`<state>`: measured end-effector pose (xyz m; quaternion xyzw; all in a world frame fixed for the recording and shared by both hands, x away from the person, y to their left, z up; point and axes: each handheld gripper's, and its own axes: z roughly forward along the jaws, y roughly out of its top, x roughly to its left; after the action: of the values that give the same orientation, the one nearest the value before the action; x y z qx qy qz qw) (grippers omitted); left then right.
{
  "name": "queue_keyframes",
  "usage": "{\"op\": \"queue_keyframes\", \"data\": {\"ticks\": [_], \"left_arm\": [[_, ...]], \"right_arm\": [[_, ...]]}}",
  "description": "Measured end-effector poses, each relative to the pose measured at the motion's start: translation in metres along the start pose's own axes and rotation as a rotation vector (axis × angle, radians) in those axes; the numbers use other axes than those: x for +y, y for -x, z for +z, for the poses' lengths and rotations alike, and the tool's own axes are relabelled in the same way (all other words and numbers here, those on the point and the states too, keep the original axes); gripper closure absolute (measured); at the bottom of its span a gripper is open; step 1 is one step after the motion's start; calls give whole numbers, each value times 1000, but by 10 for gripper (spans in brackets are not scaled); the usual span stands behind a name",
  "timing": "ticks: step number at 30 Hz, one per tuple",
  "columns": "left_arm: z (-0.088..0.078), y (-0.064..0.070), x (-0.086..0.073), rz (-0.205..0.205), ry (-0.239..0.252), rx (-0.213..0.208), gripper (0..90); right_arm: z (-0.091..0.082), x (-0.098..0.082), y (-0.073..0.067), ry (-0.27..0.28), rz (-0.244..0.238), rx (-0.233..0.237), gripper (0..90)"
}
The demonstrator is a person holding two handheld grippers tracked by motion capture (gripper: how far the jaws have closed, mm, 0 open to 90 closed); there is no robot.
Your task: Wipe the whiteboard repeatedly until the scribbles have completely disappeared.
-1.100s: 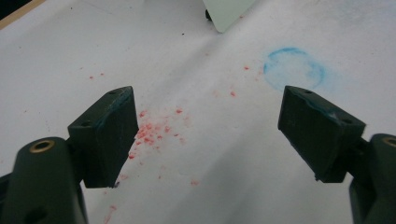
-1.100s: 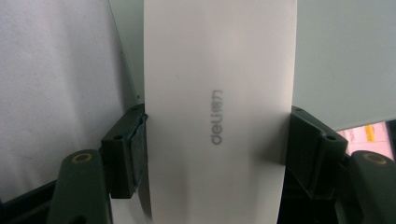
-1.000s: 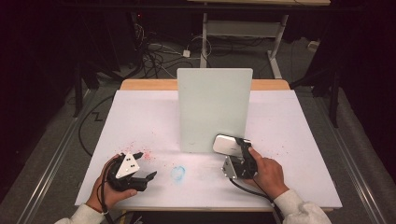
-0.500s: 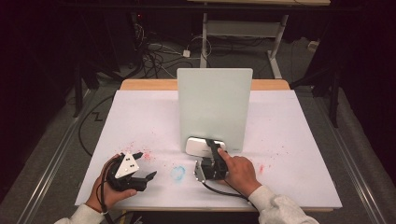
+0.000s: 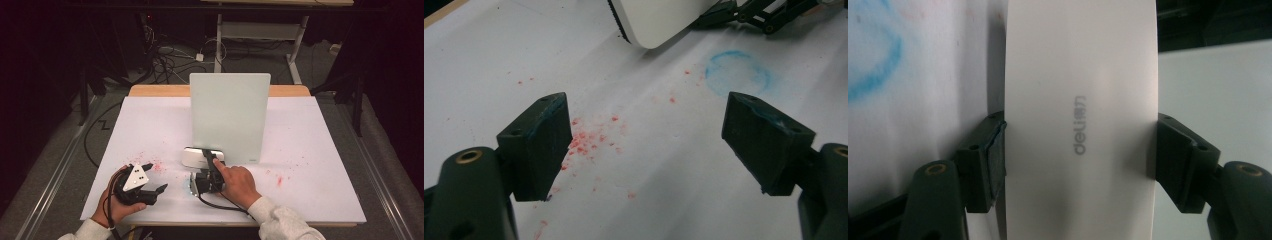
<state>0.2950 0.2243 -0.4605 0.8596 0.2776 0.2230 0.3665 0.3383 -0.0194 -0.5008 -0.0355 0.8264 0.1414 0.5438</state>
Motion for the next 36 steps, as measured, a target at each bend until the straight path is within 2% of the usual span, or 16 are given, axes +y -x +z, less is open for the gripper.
{"op": "queue_keyframes", "data": {"ticks": [4,8,14,20,24,33,36], "left_arm": [[-1,0,-1,0,2,1,191],[-2,-1,-1,-1,3,3,191],[-1,0,0,1,3,3,191],[-1,0,0,-1,0,5,191],[-1,1,0,-2,1,6,191],[-1,0,1,-4,4,8,191],[-1,0,1,-3,4,9,191]], "right_arm": [[0,1,2,5,14,3,312],[-4,-12,9,-10,37,2,312],[-17,-49,29,-28,122,-29,312],[-31,-92,53,-58,250,-65,312],[-38,-113,65,-74,330,-89,312],[-49,-145,81,-107,429,-124,312],[-50,-150,84,-105,439,-131,312]]}}
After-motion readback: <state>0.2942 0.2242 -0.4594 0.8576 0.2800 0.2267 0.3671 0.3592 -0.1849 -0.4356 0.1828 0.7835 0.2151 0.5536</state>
